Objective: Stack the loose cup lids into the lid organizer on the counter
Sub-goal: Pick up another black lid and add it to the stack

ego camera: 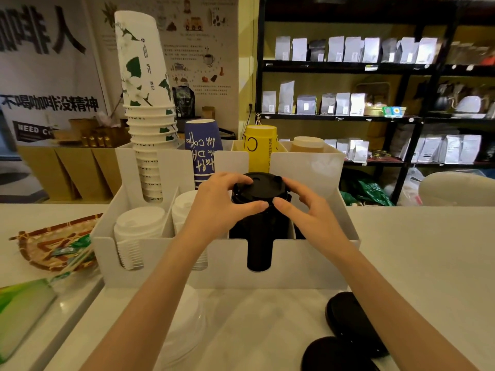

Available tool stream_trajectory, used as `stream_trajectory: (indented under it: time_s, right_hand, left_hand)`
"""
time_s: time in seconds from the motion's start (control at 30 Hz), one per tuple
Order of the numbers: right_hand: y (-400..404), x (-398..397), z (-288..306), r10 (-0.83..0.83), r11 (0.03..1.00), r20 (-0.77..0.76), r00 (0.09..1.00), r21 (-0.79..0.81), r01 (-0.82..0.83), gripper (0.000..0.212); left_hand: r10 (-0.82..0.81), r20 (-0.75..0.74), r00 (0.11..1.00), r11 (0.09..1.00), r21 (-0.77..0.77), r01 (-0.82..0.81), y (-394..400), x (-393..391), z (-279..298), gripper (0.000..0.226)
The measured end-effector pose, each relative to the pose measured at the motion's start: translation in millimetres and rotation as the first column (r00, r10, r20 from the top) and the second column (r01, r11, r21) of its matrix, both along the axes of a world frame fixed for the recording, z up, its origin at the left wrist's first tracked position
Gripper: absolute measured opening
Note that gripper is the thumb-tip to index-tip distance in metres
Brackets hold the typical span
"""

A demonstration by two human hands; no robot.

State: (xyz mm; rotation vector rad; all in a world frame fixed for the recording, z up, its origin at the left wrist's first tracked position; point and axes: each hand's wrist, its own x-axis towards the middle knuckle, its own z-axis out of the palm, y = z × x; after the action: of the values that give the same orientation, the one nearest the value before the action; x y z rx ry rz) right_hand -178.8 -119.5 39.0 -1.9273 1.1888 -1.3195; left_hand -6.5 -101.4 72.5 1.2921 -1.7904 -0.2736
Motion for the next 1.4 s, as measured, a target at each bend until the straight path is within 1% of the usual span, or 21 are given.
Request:
stream_trajectory:
  time_s: [0.13, 0.23, 0.3, 0.4, 0.5, 0.57, 0.67, 0.77, 0.83, 0.93, 1.03, 1.1, 1.17, 1.23, 1.27, 1.33, 1.4]
  right_hand:
    - [3.2, 1.3, -1.2, -0.036, 0.999, -0.027, 0.999, -0.030, 0.035, 0.052]
    - [6.0, 3.2, -1.5, -0.048, 0.998, -0.004, 0.999, -0.040, 0.048, 0.049]
    - [8.3, 5.9, -3.4, -0.056, 0.997, 0.001, 0.998, -0.056, 0.056, 0.047]
    - [10.8, 8.4, -5.5, -0.087, 0.994, -0.019, 0.996, -0.075, 0.085, 0.049]
    - [12.7, 2.7, -2.1, -0.062, 0.995, -0.120, 0.991, -0.082, 0.053, 0.051]
    - [16.4, -5.4, 2.8, -0.032, 0.998, -0.174, 0.984, -0.054, 0.023, 0.055]
    - [30.3, -20.0, 9.1, -0.048, 0.998, -0.187, 0.981, -0.059, 0.037, 0.066]
    - [52.0, -35.9, 5.3, -0.082, 0.993, -0.193, 0.978, -0.101, 0.063, 0.071]
    - [69.5, -49.4, -3.0, -0.092, 0.993, -0.240, 0.966, -0.096, 0.071, 0.072]
    - [95.1, -69.8, -20.8, -0.103, 0.995, -0.379, 0.920, -0.054, 0.089, 0.074]
    - [108.1, -89.9, -43.7, -0.107, 0.986, -0.486, 0.867, 0.060, 0.156, 0.075]
    - [111.5, -101.9, -57.0, -0.096, 0.974, -0.548, 0.831, 0.121, 0.192, 0.074]
    - [112.8, -112.0, -66.1, -0.075, 0.962, -0.581, 0.811, 0.172, 0.212, 0.070]
    - [113.5, -117.9, -71.4, -0.050, 0.943, -0.565, 0.824, 0.245, 0.225, 0.070]
    - [113.7, -119.8, -72.6, -0.043, 0.934, -0.553, 0.832, 0.273, 0.229, 0.070]
    - [114.2, -122.7, -73.8, -0.031, 0.924, -0.535, 0.844, 0.307, 0.229, 0.070]
    - [115.6, -125.0, -73.1, -0.026, 0.917, -0.512, 0.858, 0.330, 0.225, 0.072]
  left_hand:
    - [-0.032, -0.012, 0.999, 0.997, 0.072, 0.033, -1.2, 4.7, -0.9, 0.049]
    - [-0.064, -0.046, 0.997, 0.992, 0.110, 0.068, -1.8, 7.3, -2.6, 0.050]
    - [-0.072, -0.037, 0.997, 0.990, 0.122, 0.076, -1.4, 6.9, -2.7, 0.049]
    - [-0.087, 0.005, 0.996, 0.989, 0.120, 0.085, -0.3, 4.4, -2.6, 0.047]
    - [-0.099, 0.059, 0.993, 0.990, 0.110, 0.092, 1.6, 2.7, -2.4, 0.044]
    - [-0.102, 0.101, 0.990, 0.991, 0.098, 0.092, 3.3, 1.4, -1.4, 0.040]
    - [-0.094, 0.138, 0.986, 0.993, 0.087, 0.082, 6.7, -0.9, 1.3, 0.040]
    - [-0.069, 0.206, 0.976, 0.995, 0.078, 0.054, 7.8, -3.1, 3.4, 0.042]
    - [-0.012, 0.290, 0.957, 0.997, 0.075, -0.010, 7.2, -4.7, 3.5, 0.045]
    - [0.072, 0.402, 0.913, 0.996, 0.017, -0.086, 8.1, -7.3, 3.0, 0.047]
    - [0.107, 0.429, 0.897, 0.994, -0.032, -0.103, 12.7, -12.6, 2.0, 0.050]
    - [0.108, 0.405, 0.908, 0.992, -0.101, -0.073, 18.6, -20.0, 0.9, 0.050]
    - [0.019, 0.354, 0.935, 0.976, -0.211, 0.060, 28.2, -33.2, -1.9, 0.046]
    - [-0.145, 0.350, 0.925, 0.940, -0.244, 0.240, 39.1, -51.0, -10.1, 0.041]
    - [-0.232, 0.352, 0.907, 0.923, -0.214, 0.319, 43.6, -60.5, -16.6, 0.040]
    - [-0.376, 0.339, 0.862, 0.899, -0.091, 0.428, 51.7, -78.7, -32.7, 0.040]
    - [-0.454, 0.340, 0.824, 0.886, 0.070, 0.459, 55.9, -93.7, -51.7, 0.046]
